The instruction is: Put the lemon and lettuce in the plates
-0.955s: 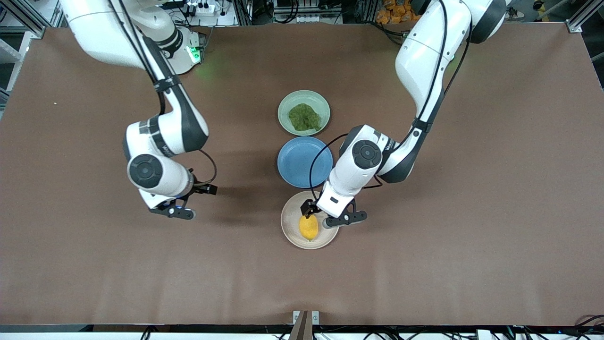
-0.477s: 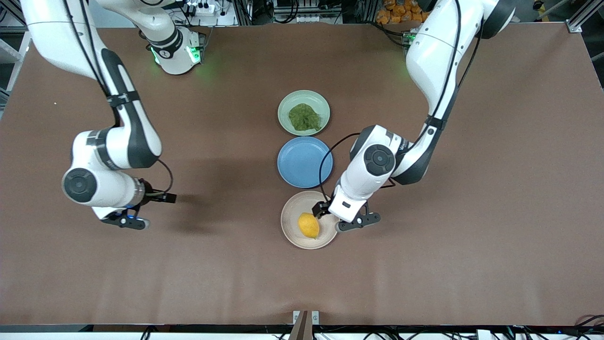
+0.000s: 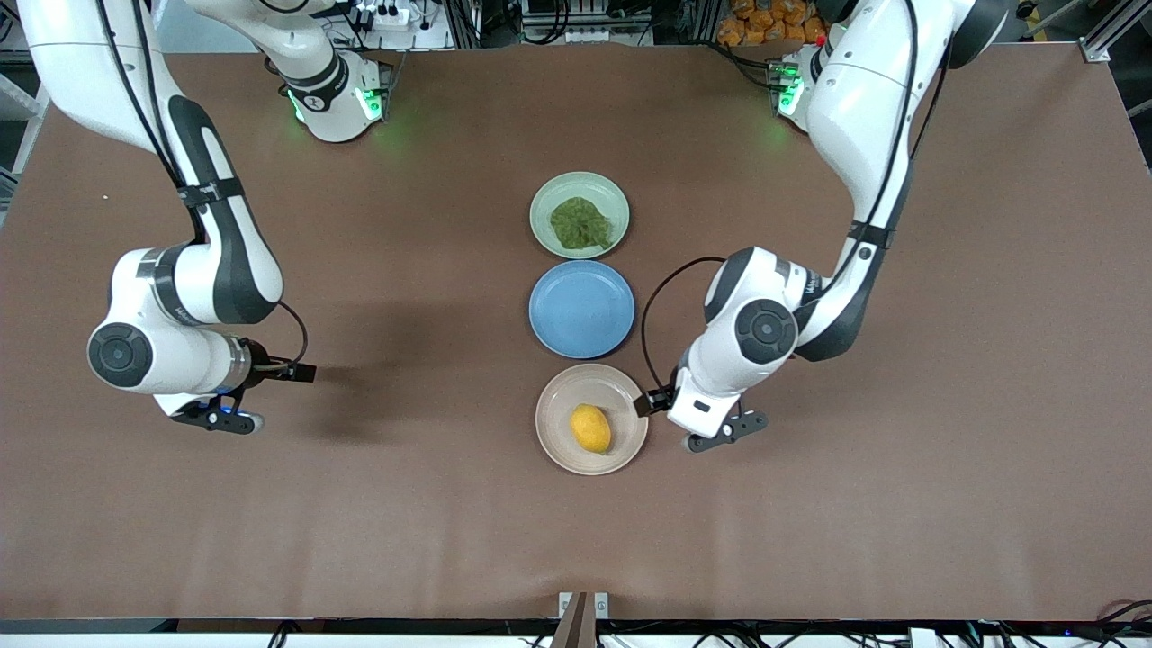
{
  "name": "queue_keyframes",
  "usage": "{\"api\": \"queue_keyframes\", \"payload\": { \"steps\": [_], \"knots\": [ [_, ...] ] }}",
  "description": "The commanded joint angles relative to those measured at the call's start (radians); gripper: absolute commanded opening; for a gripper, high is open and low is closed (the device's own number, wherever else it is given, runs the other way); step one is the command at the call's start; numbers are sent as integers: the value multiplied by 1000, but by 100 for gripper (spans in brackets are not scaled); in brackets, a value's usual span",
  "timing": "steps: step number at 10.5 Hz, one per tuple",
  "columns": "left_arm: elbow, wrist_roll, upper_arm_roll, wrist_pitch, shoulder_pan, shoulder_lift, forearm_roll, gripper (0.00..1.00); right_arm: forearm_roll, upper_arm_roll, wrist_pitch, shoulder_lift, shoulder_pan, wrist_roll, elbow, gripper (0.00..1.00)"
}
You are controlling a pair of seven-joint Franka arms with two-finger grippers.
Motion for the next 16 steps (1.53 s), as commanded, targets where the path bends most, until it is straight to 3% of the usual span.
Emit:
{"api": "queue_keyframes", "payload": {
  "steps": [1,6,13,16],
  "knots": [
    [-34,93,-5,-67,42,-52,-11,100,-3,14,114,-144,-10,-27,-233,100],
    [-53,268,1,-148,149,-60,-9,100,-3,37,111,-361,-36,-88,-433,100],
    [-54,417,4,-284,271,-93,41,100,-1,39,51,-485,-76,-110,-436,100],
    [-54,451,4,-314,297,-115,66,100,-1,37,12,-507,-71,-111,-383,100]
  ]
}}
